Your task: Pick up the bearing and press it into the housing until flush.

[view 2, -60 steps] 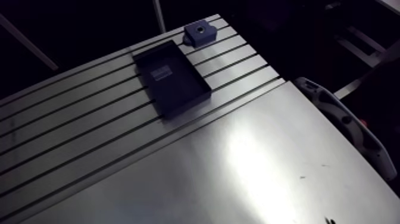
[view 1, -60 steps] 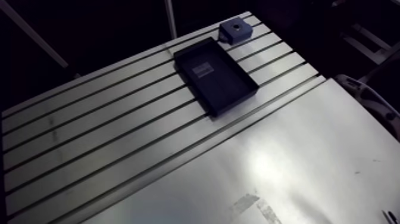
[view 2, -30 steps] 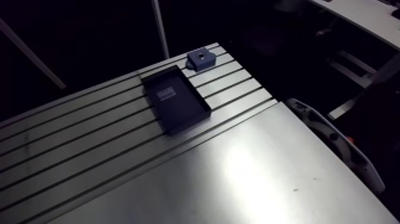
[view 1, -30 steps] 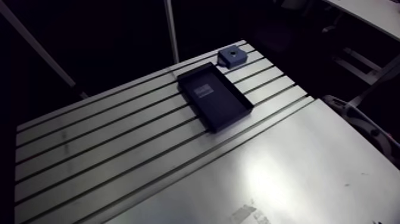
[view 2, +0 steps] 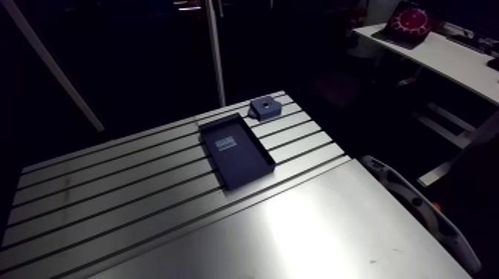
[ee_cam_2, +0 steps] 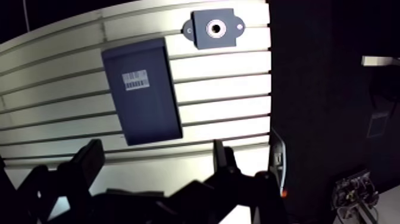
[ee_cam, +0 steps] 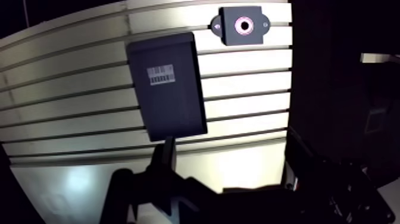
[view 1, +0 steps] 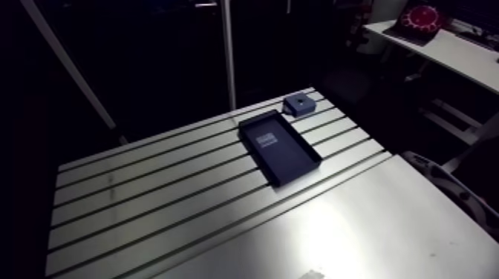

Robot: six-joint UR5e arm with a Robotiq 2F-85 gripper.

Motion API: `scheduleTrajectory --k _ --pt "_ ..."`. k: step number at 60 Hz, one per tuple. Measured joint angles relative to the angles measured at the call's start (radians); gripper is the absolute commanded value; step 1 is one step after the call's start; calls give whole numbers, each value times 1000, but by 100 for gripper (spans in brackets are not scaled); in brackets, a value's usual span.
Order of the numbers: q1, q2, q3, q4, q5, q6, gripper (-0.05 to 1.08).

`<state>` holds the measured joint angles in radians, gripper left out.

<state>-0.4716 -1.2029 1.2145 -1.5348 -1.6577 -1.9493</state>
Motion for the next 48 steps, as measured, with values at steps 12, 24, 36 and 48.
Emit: scheduleTrajectory --k 12,24,36,48 --pt "42 -50 48 0 6 40 1" --pt "93 -91 94 -1 16 85 1" --pt "149 -117 128 -6 29 126 1" --pt "207 -136 155 -13 42 162 1"
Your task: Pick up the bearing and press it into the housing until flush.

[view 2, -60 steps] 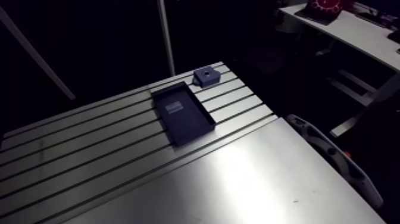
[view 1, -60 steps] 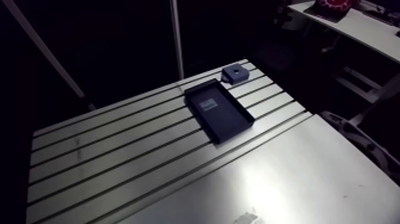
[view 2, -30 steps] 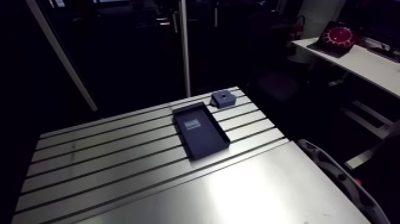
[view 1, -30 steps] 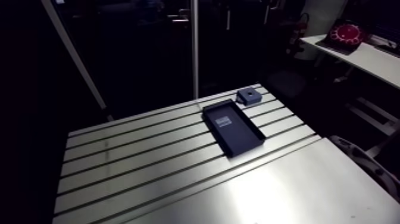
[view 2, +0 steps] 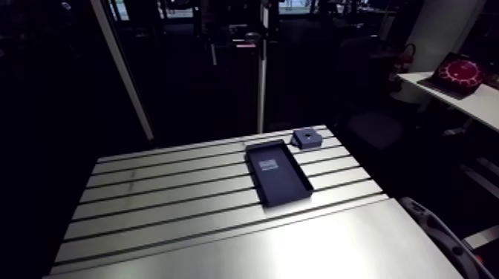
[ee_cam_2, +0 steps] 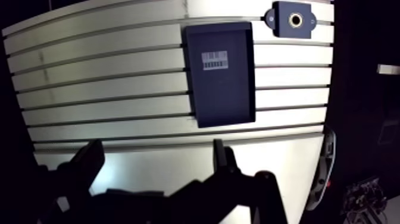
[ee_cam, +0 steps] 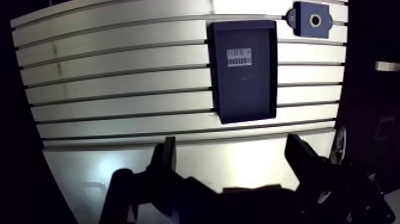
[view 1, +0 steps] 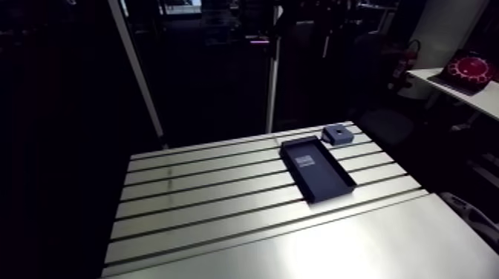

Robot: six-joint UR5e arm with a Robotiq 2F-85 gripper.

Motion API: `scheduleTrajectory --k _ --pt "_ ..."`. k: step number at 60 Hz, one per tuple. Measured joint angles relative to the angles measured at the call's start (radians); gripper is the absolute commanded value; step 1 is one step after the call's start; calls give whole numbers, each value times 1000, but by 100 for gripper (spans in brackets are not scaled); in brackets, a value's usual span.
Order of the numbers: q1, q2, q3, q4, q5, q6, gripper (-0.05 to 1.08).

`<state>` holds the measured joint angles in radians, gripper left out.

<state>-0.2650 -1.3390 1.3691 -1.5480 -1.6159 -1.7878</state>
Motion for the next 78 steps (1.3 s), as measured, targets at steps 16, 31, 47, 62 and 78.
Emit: scheduleTrajectory --k 16,31,47,62,78 --pt "78 -20 29 -12 16 46 1" --pt "149 -52 66 -39 38 87 1" --pt "169 -76 68 -27 37 94 1" --pt "168 -86 65 -18 14 92 1" --pt "167 -88 66 -17 3 89 1"
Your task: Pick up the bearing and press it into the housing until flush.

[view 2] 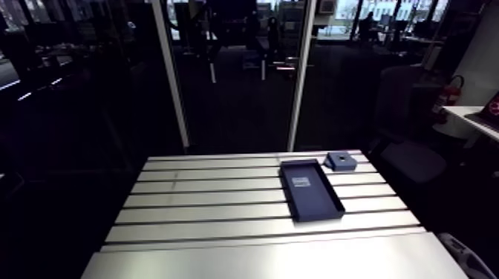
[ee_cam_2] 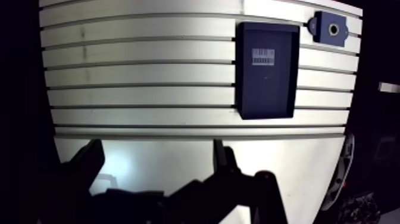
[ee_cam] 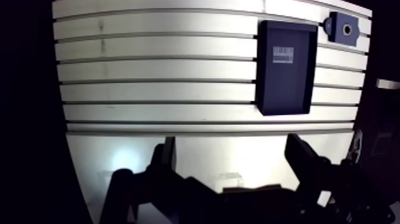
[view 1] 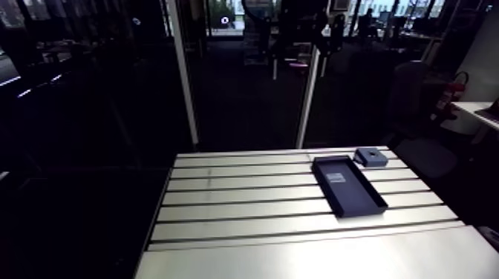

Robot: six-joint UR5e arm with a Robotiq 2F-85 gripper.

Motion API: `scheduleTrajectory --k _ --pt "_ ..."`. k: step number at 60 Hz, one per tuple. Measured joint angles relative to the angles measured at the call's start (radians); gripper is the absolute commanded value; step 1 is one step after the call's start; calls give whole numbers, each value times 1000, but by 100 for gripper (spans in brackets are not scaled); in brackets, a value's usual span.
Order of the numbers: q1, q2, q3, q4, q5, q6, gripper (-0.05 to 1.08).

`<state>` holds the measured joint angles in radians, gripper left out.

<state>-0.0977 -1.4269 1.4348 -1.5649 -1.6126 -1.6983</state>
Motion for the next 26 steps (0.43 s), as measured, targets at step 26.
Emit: scheduleTrajectory --k 26 --pt "9 0 3 -1 7 -5 1"
